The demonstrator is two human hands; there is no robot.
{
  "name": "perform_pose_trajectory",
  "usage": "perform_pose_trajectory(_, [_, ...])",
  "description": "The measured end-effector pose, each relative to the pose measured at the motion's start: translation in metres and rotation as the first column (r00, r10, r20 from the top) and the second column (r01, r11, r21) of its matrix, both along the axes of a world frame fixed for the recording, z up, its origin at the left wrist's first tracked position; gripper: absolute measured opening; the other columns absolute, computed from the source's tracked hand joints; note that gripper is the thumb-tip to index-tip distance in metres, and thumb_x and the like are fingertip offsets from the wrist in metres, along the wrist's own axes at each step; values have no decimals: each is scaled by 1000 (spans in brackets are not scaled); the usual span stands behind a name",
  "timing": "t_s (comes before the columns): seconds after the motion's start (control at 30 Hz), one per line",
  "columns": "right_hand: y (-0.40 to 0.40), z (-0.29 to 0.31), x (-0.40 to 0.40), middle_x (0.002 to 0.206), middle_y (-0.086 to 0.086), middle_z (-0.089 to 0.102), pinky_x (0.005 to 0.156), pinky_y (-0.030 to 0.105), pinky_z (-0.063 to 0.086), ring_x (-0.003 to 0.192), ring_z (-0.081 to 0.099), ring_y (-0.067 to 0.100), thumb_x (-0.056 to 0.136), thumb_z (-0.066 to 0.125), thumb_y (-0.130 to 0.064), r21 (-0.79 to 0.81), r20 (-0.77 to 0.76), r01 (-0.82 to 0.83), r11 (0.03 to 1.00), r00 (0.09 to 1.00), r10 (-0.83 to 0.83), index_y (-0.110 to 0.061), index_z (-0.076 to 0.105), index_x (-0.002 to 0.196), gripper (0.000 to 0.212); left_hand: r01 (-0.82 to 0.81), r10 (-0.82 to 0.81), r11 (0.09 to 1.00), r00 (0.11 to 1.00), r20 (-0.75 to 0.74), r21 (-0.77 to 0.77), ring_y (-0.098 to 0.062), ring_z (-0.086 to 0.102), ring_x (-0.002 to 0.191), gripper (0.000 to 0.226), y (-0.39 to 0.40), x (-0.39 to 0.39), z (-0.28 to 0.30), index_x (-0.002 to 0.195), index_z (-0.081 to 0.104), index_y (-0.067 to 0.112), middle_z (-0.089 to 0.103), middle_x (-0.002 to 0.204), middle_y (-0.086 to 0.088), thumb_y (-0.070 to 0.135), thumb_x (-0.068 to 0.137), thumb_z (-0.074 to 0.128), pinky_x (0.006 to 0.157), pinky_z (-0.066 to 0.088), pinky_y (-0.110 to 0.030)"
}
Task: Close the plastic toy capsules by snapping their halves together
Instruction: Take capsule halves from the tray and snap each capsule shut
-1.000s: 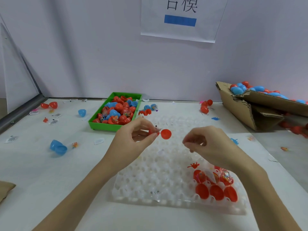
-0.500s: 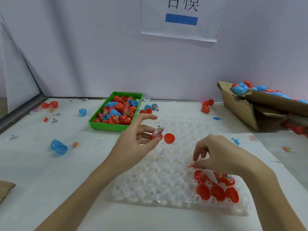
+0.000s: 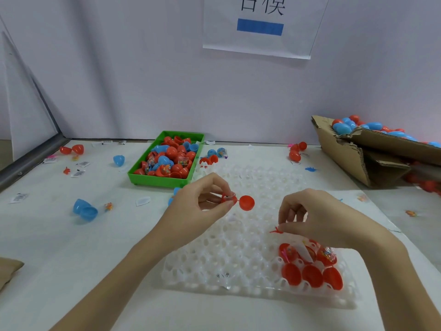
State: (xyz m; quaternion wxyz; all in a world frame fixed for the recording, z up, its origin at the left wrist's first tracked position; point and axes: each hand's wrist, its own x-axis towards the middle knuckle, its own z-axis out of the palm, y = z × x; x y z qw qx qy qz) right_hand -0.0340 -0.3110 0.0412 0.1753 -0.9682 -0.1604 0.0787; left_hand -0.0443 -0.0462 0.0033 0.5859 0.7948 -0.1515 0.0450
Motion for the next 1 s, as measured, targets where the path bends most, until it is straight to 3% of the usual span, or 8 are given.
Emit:
perform_pose_trajectory(0.1, [1,5,1,82,-16,72,70,10,54,81,66,-8,89,78,-27,168,27,-17,986,1000,13,-36,69,87,12,30,-31,998,999,21,49,-11,75,98,9,-1,-2,1,94,70,20,78,102,7,15,93,78,87,59,-21])
perform_pose_trajectory(0.23, [21,6,-1,83,-20,73,75,15,58,81,71,1,88,78,-23,452,240,-82,889,970,-33,-30,71,93,11,69,-73,993,996,42,97,-12,75,101,9,-4,-6,1,96,72,21,78,104,8,13,93,77,90,60,-25])
perform_pose_trajectory(0.4, [48,-7,-5,84,-22,69,71,16,54,86,66,2,88,79,-16,430,415,-178,885,910,-19,-27,72,92,14,72,-81,993,993,86,95,-12,75,100,13,-7,-8,3,100,70,22,78,101,8,14,93,77,92,60,-26])
perform_pose_trajectory(0.6, [59,-15,-4,93,-17,66,70,15,50,86,63,5,91,75,-15,396,417,-207,895,909,26,-34,77,98,20,65,-65,998,996,61,-1,-13,76,97,27,-7,-8,4,111,59,23,79,101,8,15,93,78,90,58,-22])
perform_pose_trajectory(0.73, [55,-9,-6,105,-19,64,75,15,48,99,60,2,97,60,-37,489,418,-194,850,908,-33,-36,77,104,19,53,-48,994,998,44,-100,-16,76,100,20,-6,-7,7,112,69,18,79,102,3,14,94,76,91,60,-27])
perform_pose_trajectory(0.83, [49,-6,-4,110,-17,67,80,17,52,100,64,3,102,58,-27,562,408,-120,819,901,-148,-34,74,114,22,23,-20,978,1000,18,-205,-19,77,96,13,-3,-6,10,107,73,13,80,99,-1,10,95,74,85,59,-21])
perform_pose_trajectory(0.9, [46,-6,-2,111,-17,69,82,18,53,99,66,3,103,57,-24,565,367,-62,823,912,-184,-33,71,119,23,14,-14,971,1000,1,-239,-21,77,95,12,-1,-4,11,107,73,12,80,99,-4,11,95,73,86,59,-22])
perform_pose_trajectory(1.0, [46,-6,-2,100,-14,75,76,18,56,94,71,3,101,62,-22,604,185,-45,795,979,-85,-26,71,121,22,8,-15,959,1000,-21,-284,-24,77,97,12,0,-3,11,108,72,9,80,101,-7,11,96,72,89,60,-27])
